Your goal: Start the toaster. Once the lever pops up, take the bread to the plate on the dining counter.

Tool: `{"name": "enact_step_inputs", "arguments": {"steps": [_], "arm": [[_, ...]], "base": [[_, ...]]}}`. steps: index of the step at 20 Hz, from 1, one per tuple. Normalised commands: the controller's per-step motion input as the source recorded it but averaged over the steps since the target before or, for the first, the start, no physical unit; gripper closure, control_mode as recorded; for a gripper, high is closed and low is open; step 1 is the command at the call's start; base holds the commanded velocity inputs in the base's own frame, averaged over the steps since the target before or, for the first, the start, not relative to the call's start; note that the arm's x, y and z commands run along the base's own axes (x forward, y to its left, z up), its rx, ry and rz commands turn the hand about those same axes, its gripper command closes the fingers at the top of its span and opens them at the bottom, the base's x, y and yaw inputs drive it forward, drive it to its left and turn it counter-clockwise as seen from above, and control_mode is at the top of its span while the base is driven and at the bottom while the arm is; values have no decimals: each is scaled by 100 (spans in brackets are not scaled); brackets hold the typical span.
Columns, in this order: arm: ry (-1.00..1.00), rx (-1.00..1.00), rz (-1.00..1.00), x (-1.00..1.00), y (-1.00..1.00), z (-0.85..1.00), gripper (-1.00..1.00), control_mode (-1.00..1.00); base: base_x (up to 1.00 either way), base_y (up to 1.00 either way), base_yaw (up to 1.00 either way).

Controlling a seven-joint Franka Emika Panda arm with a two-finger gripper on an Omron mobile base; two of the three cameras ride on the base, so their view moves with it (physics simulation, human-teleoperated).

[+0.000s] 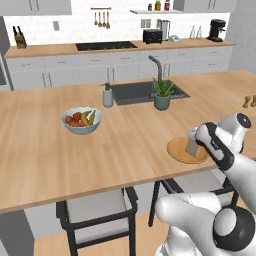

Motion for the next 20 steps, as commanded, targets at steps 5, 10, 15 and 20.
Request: {"name": "enact_step_inputs", "arguments": {"steps": [5, 10, 15, 20], "arm": [[-5, 6, 0, 66, 0, -43, 100, -100], [-4, 8, 0, 60, -1, -34, 100, -100], [0, 8, 0, 67, -12, -29, 100, -100], [0, 6, 0, 54, -20, -28, 100, -100]], "base": [[0, 0, 0], [0, 0, 0], [0, 0, 0], [0, 0, 0]]}}
